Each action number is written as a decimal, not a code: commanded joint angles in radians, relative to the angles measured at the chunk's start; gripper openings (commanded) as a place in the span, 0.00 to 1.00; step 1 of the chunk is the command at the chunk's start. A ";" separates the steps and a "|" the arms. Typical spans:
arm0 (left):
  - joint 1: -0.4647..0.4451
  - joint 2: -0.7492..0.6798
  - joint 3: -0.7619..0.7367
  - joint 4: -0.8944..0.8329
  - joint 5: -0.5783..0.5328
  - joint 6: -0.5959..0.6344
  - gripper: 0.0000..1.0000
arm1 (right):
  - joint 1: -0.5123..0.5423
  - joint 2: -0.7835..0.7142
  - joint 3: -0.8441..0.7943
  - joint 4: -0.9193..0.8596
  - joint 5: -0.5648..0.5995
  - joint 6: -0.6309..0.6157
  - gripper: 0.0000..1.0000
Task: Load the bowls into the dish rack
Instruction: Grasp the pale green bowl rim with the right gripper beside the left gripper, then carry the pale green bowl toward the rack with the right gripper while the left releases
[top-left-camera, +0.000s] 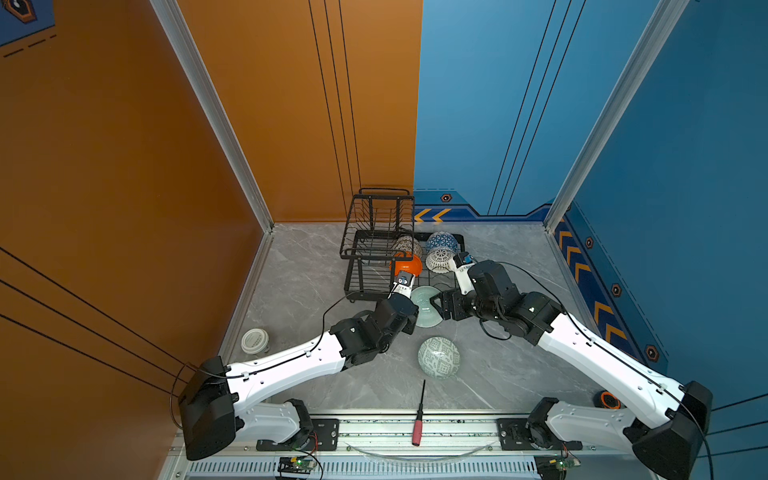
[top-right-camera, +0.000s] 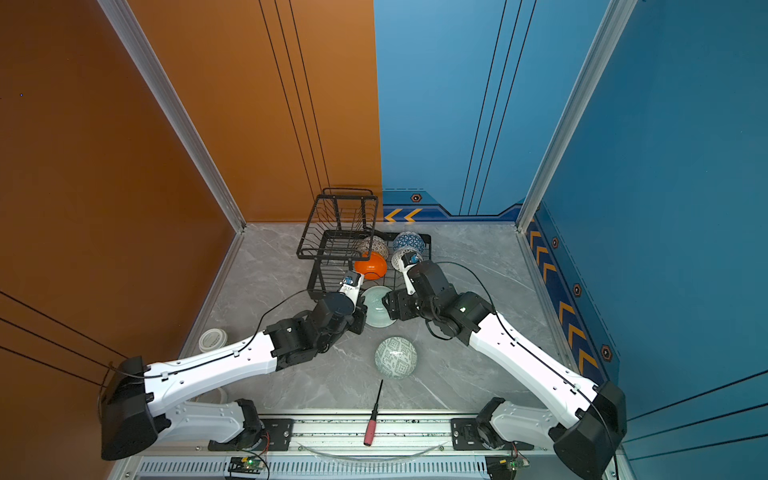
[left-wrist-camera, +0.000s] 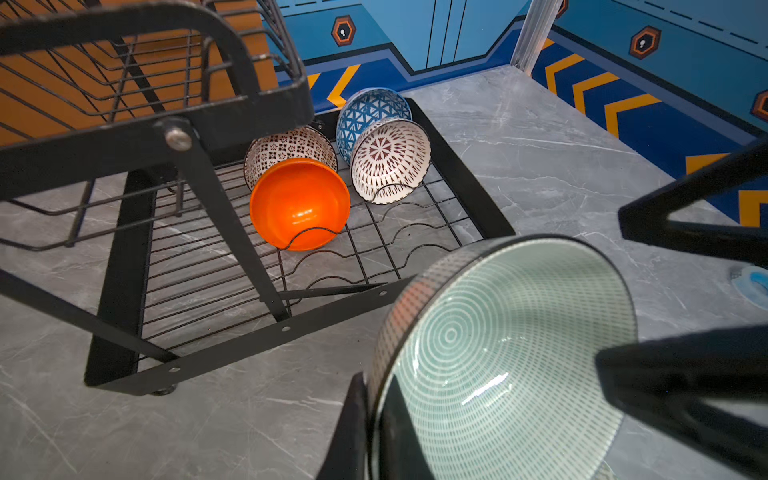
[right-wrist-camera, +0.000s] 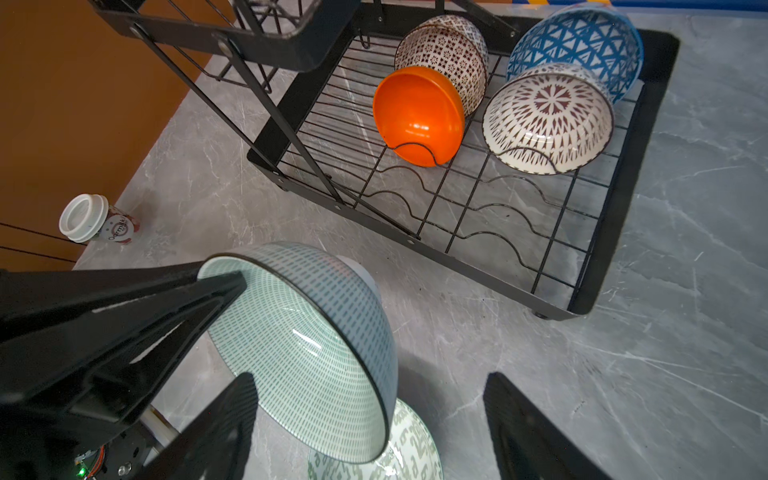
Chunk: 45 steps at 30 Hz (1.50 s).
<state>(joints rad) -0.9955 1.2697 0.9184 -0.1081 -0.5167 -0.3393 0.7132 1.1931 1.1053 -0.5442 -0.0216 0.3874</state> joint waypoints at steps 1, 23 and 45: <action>-0.003 -0.039 0.015 0.084 -0.086 -0.048 0.00 | -0.004 0.028 -0.032 0.108 0.005 0.041 0.74; 0.002 -0.122 -0.098 0.156 0.017 -0.112 0.00 | 0.063 0.043 -0.112 0.219 0.104 0.136 0.19; 0.191 -0.303 -0.089 -0.205 0.222 -0.026 0.77 | 0.023 0.059 -0.041 0.194 -0.002 -0.149 0.00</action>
<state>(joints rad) -0.8509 1.0012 0.8188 -0.1753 -0.3691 -0.4007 0.7513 1.2675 1.0130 -0.3561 0.0368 0.3599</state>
